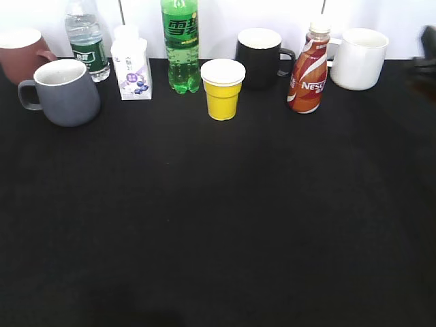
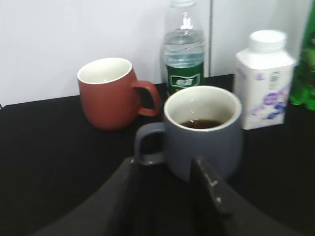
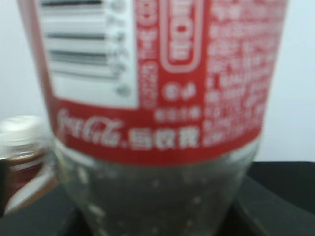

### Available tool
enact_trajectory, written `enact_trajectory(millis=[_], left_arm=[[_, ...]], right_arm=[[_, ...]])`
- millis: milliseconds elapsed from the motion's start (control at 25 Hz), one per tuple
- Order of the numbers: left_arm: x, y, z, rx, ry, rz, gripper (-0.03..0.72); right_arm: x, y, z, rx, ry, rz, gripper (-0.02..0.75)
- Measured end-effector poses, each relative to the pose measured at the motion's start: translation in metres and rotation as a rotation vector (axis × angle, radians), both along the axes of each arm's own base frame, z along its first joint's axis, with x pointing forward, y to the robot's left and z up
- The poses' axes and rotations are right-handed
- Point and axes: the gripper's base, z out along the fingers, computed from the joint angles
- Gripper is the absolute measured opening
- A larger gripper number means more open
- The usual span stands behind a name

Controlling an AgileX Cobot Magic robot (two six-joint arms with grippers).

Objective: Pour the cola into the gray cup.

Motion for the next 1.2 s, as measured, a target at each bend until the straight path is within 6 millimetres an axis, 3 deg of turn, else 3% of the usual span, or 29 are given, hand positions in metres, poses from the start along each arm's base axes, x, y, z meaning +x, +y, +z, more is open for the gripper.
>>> enact_trajectory(millis=[120, 240, 320, 480, 520, 600, 680, 840, 920, 1080, 1200], left_arm=[[-0.019, -0.001, 0.015, 0.007, 0.032, -0.009, 0.273], [-0.022, -0.001, 0.018, 0.007, 0.031, -0.008, 0.273], [-0.022, -0.001, 0.017, 0.007, 0.036, -0.008, 0.273], [-0.023, -0.001, 0.017, 0.008, 0.039, -0.007, 0.273], [-0.023, -0.001, 0.017, 0.008, 0.039, -0.007, 0.273], [-0.023, -0.001, 0.017, 0.008, 0.039, -0.007, 0.273], [-0.023, -0.001, 0.017, 0.009, 0.040, -0.008, 0.273], [-0.023, -0.001, 0.016, 0.010, 0.051, -0.007, 0.273], [-0.027, 0.000, 0.015, 0.015, 0.088, -0.006, 0.273], [-0.031, 0.001, 0.038, 0.016, 0.298, 0.016, 0.283], [-0.043, 0.002, 0.048, 0.021, 0.632, 0.027, 0.288]], right_arm=[[0.041, 0.007, -0.036, -0.005, 0.036, 0.032, 0.386], [0.077, 0.010, -0.077, 0.006, 0.094, 0.030, 0.386], [0.095, 0.012, -0.094, 0.010, 0.100, 0.037, 0.386], [0.108, 0.015, -0.106, 0.006, 0.087, 0.057, 0.386], [0.108, 0.015, -0.106, 0.006, 0.082, 0.057, 0.406], [0.108, 0.015, -0.106, 0.007, 0.081, 0.056, 0.522], [0.100, 0.013, -0.101, 0.009, 0.076, 0.049, 0.605], [0.061, 0.008, -0.086, 0.012, 0.122, 0.035, 0.617], [0.035, 0.008, -0.066, 0.009, 0.182, 0.058, 0.614], [-0.004, 0.015, -0.014, -0.039, 0.620, 0.155, 0.594], [-0.044, 0.013, 0.014, -0.124, 1.041, 0.076, 0.595]])
